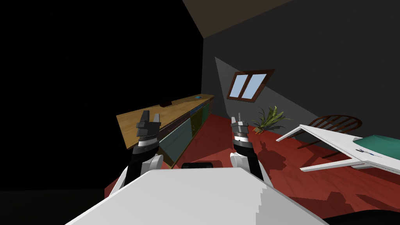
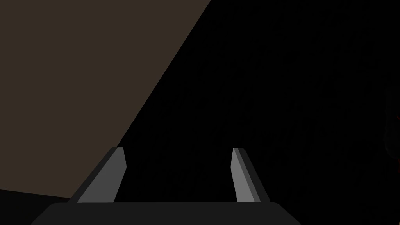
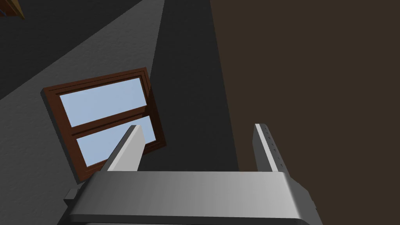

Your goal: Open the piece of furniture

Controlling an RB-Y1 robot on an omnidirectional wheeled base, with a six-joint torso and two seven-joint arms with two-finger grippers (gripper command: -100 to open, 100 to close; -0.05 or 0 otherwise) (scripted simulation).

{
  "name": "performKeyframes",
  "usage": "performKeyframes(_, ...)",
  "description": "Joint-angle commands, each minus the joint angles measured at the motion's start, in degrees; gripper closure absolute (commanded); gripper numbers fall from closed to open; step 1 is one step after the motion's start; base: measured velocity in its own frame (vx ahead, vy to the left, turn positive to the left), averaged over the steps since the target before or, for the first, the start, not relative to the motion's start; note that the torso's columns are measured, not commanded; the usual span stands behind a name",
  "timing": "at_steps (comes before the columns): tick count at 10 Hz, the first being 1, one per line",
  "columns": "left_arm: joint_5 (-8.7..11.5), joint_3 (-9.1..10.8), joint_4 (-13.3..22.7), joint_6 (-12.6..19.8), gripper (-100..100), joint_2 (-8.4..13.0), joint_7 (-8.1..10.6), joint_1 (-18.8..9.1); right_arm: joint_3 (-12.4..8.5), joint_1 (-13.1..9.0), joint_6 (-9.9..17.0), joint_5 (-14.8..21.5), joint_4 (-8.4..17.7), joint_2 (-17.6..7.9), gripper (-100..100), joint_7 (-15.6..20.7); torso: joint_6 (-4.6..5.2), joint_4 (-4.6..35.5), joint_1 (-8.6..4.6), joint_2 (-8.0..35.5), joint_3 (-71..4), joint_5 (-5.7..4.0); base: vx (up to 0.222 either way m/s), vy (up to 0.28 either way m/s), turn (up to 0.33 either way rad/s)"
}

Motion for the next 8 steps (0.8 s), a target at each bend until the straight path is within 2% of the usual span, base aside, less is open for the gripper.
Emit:
performKeyframes(1,0.0,0.0,0.0,0.0,0,0.0,0.0,0.0,0.0,0.0,0.0,0.0,0.0,0.0,0,0.0,0.0,2.35,0.0,2.32,-4.67,0.0,0.0,0.0,0.0)
performKeyframes(8,0.0,0.0,-0.02,-0.01,0,0.0,0.0,0.0,0.0,0.0,-0.01,0.0,-0.02,0.0,0,0.0,0.0,31.14,0.0,31.16,-62.27,0.0,0.0,0.0,0.0)
